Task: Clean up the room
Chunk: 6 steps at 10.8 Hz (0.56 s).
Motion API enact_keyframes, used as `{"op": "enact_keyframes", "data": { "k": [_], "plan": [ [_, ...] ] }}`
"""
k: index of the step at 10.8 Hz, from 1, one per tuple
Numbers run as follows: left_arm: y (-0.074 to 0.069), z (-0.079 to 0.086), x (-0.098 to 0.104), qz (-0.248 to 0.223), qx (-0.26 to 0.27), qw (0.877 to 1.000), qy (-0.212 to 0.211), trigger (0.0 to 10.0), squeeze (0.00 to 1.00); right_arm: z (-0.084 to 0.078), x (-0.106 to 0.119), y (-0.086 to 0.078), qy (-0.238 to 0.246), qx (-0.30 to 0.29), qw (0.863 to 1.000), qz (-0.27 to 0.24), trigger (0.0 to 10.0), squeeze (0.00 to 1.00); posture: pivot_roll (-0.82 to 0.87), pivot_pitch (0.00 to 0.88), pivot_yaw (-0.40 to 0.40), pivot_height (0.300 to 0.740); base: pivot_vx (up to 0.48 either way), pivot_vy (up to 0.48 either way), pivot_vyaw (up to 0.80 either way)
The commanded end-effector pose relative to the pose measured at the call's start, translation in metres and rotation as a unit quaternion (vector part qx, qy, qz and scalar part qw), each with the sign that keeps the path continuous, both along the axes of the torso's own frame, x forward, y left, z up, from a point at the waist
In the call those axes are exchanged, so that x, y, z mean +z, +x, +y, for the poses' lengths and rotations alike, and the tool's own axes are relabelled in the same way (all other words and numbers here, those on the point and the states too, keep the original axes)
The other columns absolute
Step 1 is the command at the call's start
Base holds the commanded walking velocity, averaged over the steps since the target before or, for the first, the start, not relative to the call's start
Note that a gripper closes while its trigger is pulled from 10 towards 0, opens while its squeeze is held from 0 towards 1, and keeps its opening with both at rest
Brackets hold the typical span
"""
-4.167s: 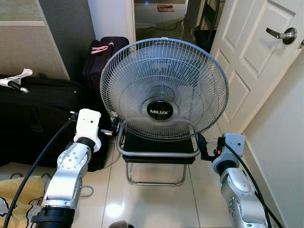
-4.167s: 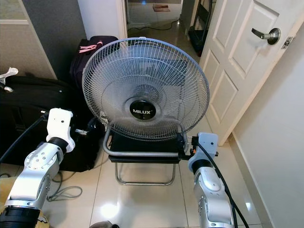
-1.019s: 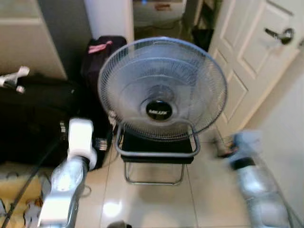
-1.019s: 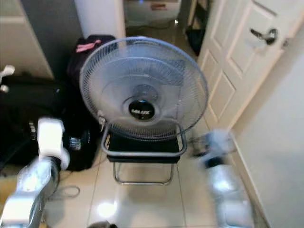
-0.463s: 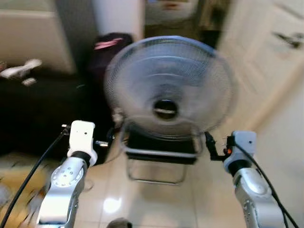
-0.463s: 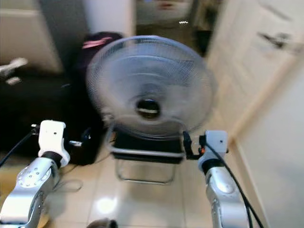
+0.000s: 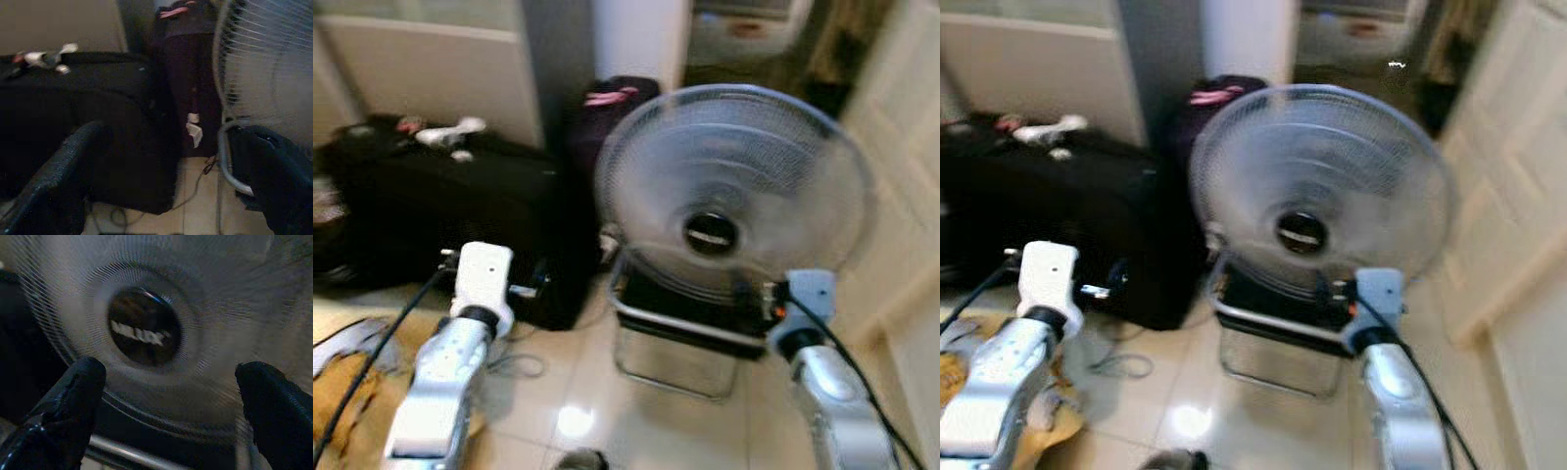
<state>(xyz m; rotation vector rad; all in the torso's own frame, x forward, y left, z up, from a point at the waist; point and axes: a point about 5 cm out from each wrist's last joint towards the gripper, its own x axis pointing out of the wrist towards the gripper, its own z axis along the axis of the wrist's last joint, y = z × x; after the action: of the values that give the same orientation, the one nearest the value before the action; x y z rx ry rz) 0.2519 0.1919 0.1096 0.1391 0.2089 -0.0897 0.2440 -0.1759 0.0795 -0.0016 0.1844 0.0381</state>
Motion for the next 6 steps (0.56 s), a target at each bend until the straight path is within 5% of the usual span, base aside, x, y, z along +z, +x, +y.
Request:
{"op": "enact_keyframes", "data": {
  "k": [1,2,3,4,6],
  "plan": [
    [-0.001,-0.001,-0.001,0.007,-0.003,1.0,-0.018,7.2,0.0,0.001,0.001,0.0,-0.005,-0.005,1.0,-0.004,10.0,1.0,-0.02,0.0,0.034,0.74,0.0,0.0,0.0],
    [-0.003,0.0,0.0,0.0,0.016,1.0,-0.024,0.0,0.0,0.007,0.004,-0.001,0.013,0.002,1.0,-0.009,0.0,1.0,0.01,0.0,0.01,0.74,0.0,0.0,0.0],
    [-0.001,0.007,0.006,-0.011,0.036,0.999,-0.037,0.0,0.0,0.01,0.003,0.0,0.017,-0.005,1.0,-0.003,0.0,0.65,0.01,0.0,0.005,0.74,0.0,0.0,0.0],
    [-0.001,0.014,0.003,-0.008,0.048,0.998,-0.031,0.0,0.0,0.012,0.002,0.0,0.028,-0.017,0.999,0.002,0.0,0.0,0.02,0.0,-0.012,0.74,0.0,0.0,0.0],
    [0.001,0.015,0.004,-0.008,0.048,0.998,-0.031,0.0,0.0,0.005,-0.001,0.0,0.048,-0.054,0.997,0.01,0.0,0.0,0.0,0.0,0.024,0.74,0.0,0.0,0.0]
  ]
}}
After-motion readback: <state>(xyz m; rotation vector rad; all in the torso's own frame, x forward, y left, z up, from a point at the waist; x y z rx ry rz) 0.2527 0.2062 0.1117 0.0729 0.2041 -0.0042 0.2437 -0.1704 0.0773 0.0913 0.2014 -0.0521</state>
